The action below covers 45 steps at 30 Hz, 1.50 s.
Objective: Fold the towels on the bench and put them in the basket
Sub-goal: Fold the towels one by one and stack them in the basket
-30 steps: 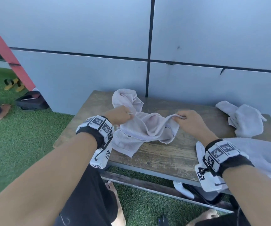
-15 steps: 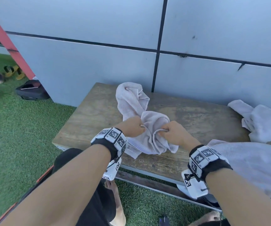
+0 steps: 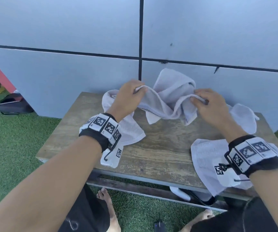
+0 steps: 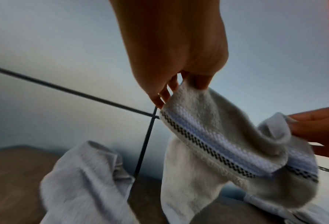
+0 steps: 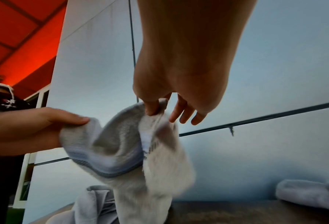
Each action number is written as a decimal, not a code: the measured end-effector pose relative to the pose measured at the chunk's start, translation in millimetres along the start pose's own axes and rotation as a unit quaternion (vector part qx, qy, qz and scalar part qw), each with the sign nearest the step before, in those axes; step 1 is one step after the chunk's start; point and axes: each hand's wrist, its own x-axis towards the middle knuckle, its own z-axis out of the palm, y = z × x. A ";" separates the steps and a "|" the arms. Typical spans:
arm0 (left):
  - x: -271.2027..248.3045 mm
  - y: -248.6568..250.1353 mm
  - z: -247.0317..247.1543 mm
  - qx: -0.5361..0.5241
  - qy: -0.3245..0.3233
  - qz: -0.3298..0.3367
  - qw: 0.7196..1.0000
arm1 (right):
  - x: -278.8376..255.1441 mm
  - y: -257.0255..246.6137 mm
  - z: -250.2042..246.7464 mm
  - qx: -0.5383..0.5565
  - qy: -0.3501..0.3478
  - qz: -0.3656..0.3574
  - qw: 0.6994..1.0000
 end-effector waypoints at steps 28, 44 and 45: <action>-62.3 -26.2 91.0 0.104 -0.086 -0.076 0.988 | -26.0 7.9 27.9 0.038 -0.087 -0.004 0.995; -45.2 -61.5 25.9 0.126 -0.156 -0.109 0.974 | -44.1 68.1 13.0 0.073 0.036 0.158 0.984; -41.4 -58.8 26.3 0.126 -0.161 -0.108 0.973 | -43.2 73.9 15.6 0.060 0.025 0.161 0.985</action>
